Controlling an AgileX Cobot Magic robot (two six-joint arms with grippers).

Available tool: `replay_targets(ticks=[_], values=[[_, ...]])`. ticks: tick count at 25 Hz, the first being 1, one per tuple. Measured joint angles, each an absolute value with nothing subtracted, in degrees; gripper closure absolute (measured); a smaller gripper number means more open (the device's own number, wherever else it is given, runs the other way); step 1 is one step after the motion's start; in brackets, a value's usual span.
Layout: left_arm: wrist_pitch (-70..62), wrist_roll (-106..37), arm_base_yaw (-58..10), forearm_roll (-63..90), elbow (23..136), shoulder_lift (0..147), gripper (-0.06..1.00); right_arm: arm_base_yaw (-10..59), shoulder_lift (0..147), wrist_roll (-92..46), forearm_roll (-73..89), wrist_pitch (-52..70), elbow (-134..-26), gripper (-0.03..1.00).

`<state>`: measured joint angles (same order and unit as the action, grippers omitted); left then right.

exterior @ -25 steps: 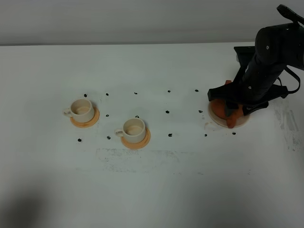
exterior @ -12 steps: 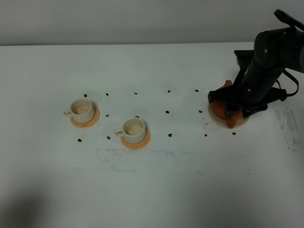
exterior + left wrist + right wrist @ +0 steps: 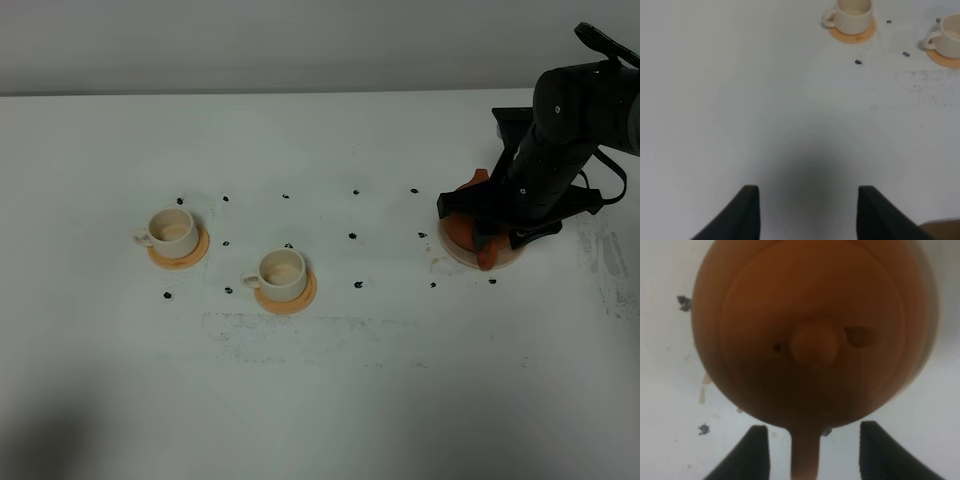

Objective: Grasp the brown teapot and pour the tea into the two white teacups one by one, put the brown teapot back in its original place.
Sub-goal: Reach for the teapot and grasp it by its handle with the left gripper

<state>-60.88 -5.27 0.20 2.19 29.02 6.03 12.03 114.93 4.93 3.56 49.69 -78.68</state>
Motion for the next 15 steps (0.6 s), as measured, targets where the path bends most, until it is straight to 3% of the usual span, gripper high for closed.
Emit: replay_targets(ticks=[15], values=[[-60.9, -5.3, 0.2, 2.2, 29.0, 6.0, 0.48, 12.0, 114.9, 4.7, 3.6, 49.7, -78.7, 0.61]])
